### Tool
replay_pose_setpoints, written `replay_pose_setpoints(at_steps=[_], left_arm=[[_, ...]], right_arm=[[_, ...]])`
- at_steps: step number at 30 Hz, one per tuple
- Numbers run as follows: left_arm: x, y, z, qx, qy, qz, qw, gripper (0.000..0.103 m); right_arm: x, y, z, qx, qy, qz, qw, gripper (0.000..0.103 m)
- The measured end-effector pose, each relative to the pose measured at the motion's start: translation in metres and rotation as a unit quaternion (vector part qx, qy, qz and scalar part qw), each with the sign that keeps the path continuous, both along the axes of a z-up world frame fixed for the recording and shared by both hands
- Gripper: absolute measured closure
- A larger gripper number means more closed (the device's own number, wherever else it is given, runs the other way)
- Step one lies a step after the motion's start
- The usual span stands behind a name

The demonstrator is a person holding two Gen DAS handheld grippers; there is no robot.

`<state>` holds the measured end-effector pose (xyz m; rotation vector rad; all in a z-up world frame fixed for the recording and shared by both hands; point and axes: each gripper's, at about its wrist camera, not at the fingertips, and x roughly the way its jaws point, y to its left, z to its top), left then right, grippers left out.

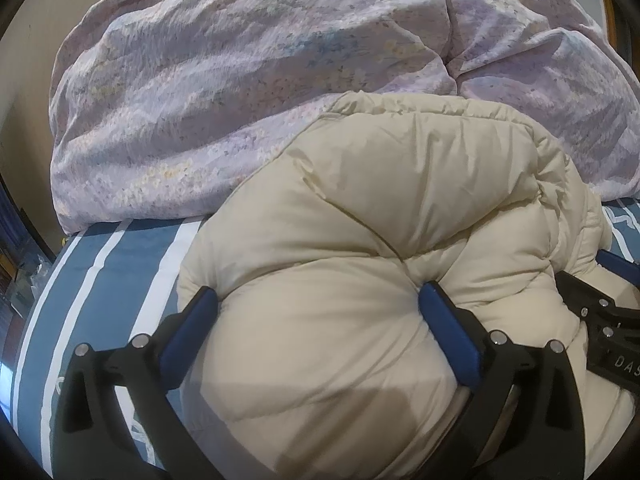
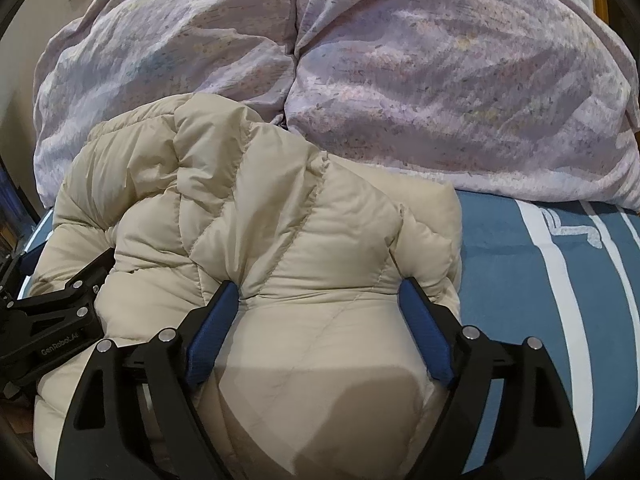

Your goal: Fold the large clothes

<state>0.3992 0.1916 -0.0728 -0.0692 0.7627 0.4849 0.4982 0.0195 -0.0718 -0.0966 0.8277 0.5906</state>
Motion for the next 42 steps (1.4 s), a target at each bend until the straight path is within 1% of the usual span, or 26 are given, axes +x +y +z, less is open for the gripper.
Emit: replay_pose_setpoints(at_steps=[6,7,9,10,12,13,15,16,17,20,21,25,28,30,31,33,35,37,39,42], left_arm=[[-0.002,-0.002,0.002,0.008,-0.004,0.004,1.0000,0.002],[-0.003,-0.003,0.002,0.010,-0.006,0.005,0.9999,0.002],[-0.010,-0.008,0.008,0.021,-0.007,0.004,0.9997,0.002],[-0.018,-0.012,0.013,0.026,-0.010,0.000,0.9996,0.003],[-0.041,-0.021,0.026,0.018,-0.032,-0.027,0.9990,0.003],[-0.053,-0.025,0.031,0.013,-0.041,-0.037,0.9984,0.003],[-0.076,-0.031,0.041,0.002,-0.053,-0.058,0.9969,0.003],[-0.086,-0.035,0.045,-0.004,-0.055,-0.068,0.9961,0.003],[-0.097,-0.040,0.047,-0.007,-0.055,-0.078,0.9954,0.003],[-0.109,-0.048,0.043,-0.021,-0.044,-0.088,0.9950,0.003],[-0.111,-0.050,0.039,-0.029,-0.035,-0.088,0.9951,0.003],[-0.110,-0.052,0.024,-0.032,-0.013,-0.079,0.9963,0.002],[-0.105,-0.054,0.010,-0.027,0.003,-0.069,0.9972,0.002],[-0.106,-0.054,0.009,-0.029,0.004,-0.061,0.9977,0.002],[-0.110,-0.053,0.012,-0.044,0.002,-0.058,0.9973,0.003],[-0.123,-0.053,0.019,-0.062,-0.008,-0.063,0.9961,0.003],[-0.140,-0.055,0.027,-0.060,-0.019,-0.067,0.9957,0.003],[-0.159,-0.058,0.034,-0.069,-0.026,-0.071,0.9947,0.003],[-0.177,-0.060,0.038,-0.078,-0.027,-0.070,0.9941,0.003],[-0.200,-0.065,0.041,-0.071,-0.018,-0.057,0.9957,0.003]], right_arm=[[0.004,0.000,0.000,0.013,0.006,0.003,1.000,0.018],[0.002,-0.001,0.001,0.005,0.004,0.004,1.000,0.018],[-0.011,-0.007,0.010,-0.027,-0.011,-0.004,1.000,0.018],[-0.020,-0.014,0.016,-0.032,-0.019,-0.005,0.999,0.018],[-0.044,-0.033,0.035,-0.006,-0.040,0.019,0.999,0.018],[-0.056,-0.043,0.042,0.010,-0.045,0.029,0.999,0.018],[-0.072,-0.054,0.047,0.021,-0.044,0.050,0.998,0.019],[-0.079,-0.057,0.047,0.021,-0.043,0.055,0.997,0.021],[-0.087,-0.060,0.046,0.023,-0.040,0.062,0.997,0.027],[-0.094,-0.062,0.038,0.029,-0.019,0.071,0.997,0.039],[-0.099,-0.064,0.035,0.025,-0.016,0.066,0.997,0.040],[-0.097,-0.058,0.020,0.002,0.002,0.064,0.998,0.041],[-0.096,-0.055,0.009,-0.003,0.018,0.059,0.998,0.041],[-0.097,-0.056,0.012,-0.003,0.021,0.054,0.998,0.041],[-0.099,-0.058,0.015,0.000,0.021,0.051,0.998,0.039],[-0.107,-0.067,0.024,0.011,0.023,0.044,0.999,0.032],[-0.118,-0.078,0.035,0.024,0.020,0.037,0.999,0.011],[-0.135,-0.091,0.048,0.039,0.009,0.033,0.999,0.002],[-0.147,-0.098,0.057,0.043,0.002,0.028,0.999,0.001],[-0.168,-0.106,0.066,0.036,-0.003,0.018,0.999,0.001]])
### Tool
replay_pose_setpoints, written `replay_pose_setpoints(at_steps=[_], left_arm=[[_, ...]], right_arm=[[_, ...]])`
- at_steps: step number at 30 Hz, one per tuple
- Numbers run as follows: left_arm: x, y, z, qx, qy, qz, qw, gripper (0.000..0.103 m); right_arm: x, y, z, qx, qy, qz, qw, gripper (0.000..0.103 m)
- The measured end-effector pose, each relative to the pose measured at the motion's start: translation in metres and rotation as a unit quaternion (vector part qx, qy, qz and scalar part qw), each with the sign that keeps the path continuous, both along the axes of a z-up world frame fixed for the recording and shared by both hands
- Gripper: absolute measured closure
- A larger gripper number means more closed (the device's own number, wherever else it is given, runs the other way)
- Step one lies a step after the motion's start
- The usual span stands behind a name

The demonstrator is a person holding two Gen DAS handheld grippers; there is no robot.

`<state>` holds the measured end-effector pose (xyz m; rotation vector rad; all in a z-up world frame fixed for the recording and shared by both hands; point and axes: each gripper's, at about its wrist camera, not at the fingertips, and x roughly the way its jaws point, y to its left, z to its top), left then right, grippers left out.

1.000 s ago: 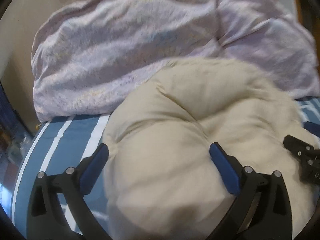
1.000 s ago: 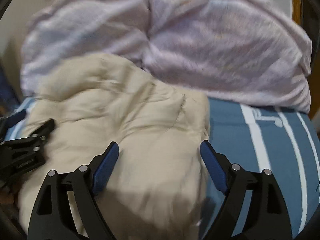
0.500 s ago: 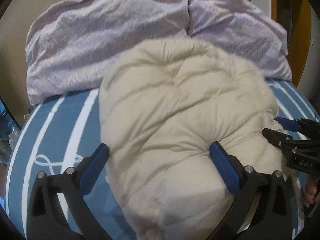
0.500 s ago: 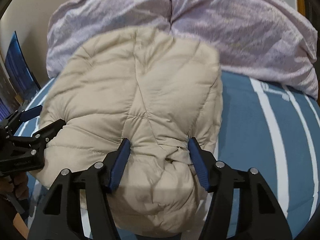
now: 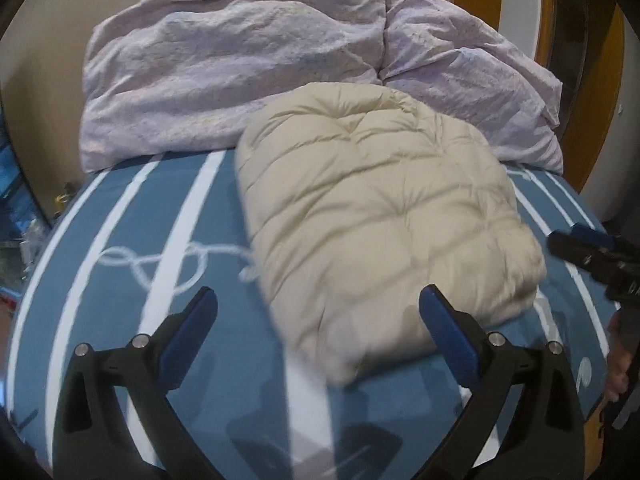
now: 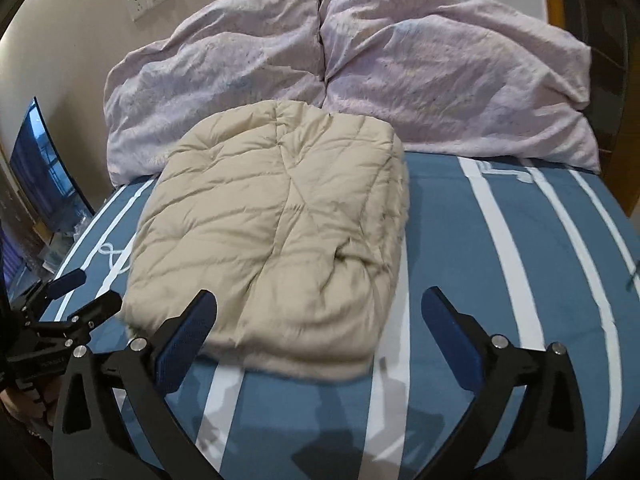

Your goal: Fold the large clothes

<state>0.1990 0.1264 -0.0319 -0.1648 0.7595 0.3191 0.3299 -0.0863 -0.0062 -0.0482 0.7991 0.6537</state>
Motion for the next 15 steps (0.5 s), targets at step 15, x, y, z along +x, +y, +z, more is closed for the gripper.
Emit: replay_pose_setpoints(at_steps=[15], left_arm=[[-0.095,-0.035,0.006,-0.043,-0.022,0.012,0.9988,0.003]], right_arm=[[-0.092,-0.027,0.007,-0.001,0.009,0.000,1.000,0.001]])
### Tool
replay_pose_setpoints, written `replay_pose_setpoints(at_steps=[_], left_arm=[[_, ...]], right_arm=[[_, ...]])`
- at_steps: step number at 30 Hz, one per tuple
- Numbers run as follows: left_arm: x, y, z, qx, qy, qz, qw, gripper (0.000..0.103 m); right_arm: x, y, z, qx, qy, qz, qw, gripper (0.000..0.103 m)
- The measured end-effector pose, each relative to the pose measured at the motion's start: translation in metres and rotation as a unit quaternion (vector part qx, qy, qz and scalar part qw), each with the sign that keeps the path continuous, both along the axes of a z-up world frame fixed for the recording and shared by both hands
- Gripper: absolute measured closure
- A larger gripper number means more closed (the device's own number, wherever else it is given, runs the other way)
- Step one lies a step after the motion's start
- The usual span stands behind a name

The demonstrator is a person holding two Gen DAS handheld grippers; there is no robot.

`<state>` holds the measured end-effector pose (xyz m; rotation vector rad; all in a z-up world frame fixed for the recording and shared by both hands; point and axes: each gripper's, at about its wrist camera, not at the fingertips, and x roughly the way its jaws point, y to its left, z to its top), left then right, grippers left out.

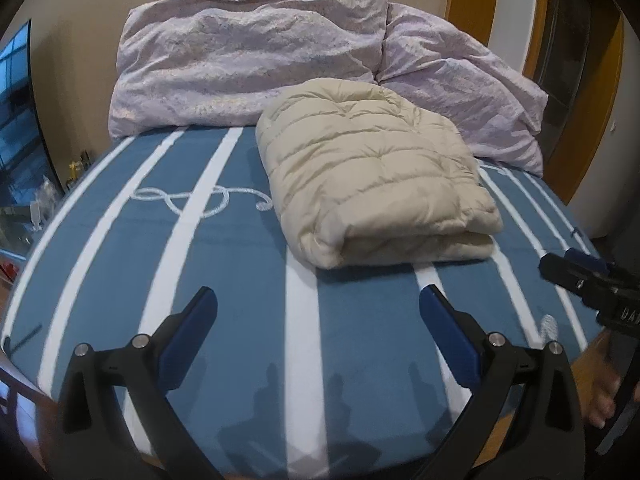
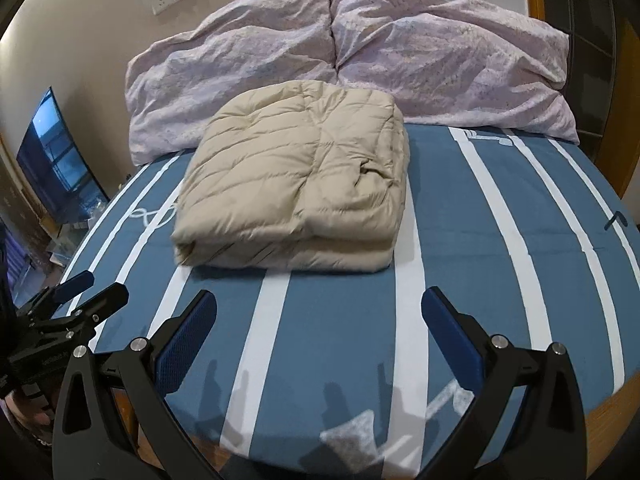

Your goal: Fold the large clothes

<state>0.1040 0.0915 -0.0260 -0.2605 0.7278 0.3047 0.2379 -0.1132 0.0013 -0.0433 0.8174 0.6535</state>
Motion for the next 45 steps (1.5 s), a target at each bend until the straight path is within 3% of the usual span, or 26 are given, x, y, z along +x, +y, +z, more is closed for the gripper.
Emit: replay_pose_setpoints(at_steps=[7,33,45], left_arm=[[-0.021,-0.007,0.000,-0.028,0.006,0.003,0.9996,0.003],[-0.047,-0.034,0.023,-0.080,-0.002,-0.043,0.9959,0.003],[-0.051,-0.037,0.029,-0.073,-0.011,-0.043,0.9963,0.003]], right_arm=[[-0.024,-0.008,0.000,-0.019,-0.012,-0.002,1.000,0.001],[-0.053,-0.031,0.021,0.034,0.031,0.020,0.999,0.001],[-0.056,-0.033,0.025,0.041,0.026,0.017,0.999,0.001]])
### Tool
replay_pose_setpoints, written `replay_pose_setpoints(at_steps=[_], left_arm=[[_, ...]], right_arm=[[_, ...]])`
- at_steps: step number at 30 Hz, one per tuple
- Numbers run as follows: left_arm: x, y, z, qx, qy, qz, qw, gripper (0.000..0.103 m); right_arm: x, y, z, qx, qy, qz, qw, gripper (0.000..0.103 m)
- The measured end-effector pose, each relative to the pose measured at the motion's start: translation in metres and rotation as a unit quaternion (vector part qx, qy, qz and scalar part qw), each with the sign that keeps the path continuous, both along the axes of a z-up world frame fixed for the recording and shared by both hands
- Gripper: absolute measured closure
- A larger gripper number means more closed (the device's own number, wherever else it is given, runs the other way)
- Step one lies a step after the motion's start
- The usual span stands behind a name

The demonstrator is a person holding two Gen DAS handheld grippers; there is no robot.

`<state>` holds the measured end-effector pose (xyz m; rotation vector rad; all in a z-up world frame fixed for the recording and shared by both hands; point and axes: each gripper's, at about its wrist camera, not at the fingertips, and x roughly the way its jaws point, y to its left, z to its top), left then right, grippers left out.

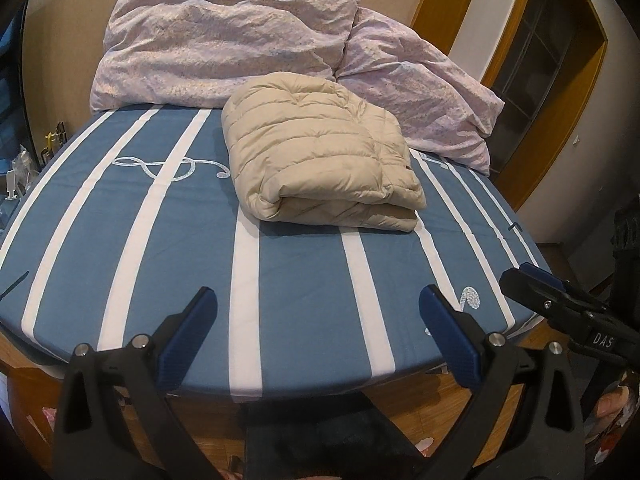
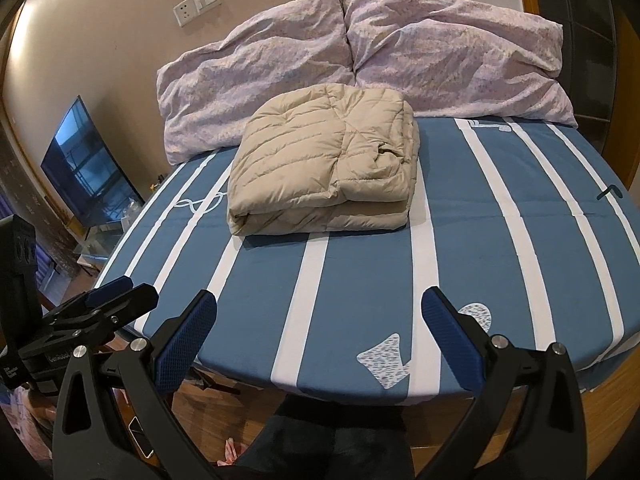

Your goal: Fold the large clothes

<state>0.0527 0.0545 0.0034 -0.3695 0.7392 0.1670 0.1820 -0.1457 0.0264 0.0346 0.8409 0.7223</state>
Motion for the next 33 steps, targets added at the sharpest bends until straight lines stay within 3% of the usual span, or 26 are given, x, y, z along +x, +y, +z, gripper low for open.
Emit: replay_pose_setpoints(at_steps=[33], left_arm=[[0.010,-0.003,-0.007,0.005,0.013,-0.005,0.9999,0.003]], right_arm=[[0.007,0.002,-0.008,0.004,0.018,0.006,1.000,0.001]])
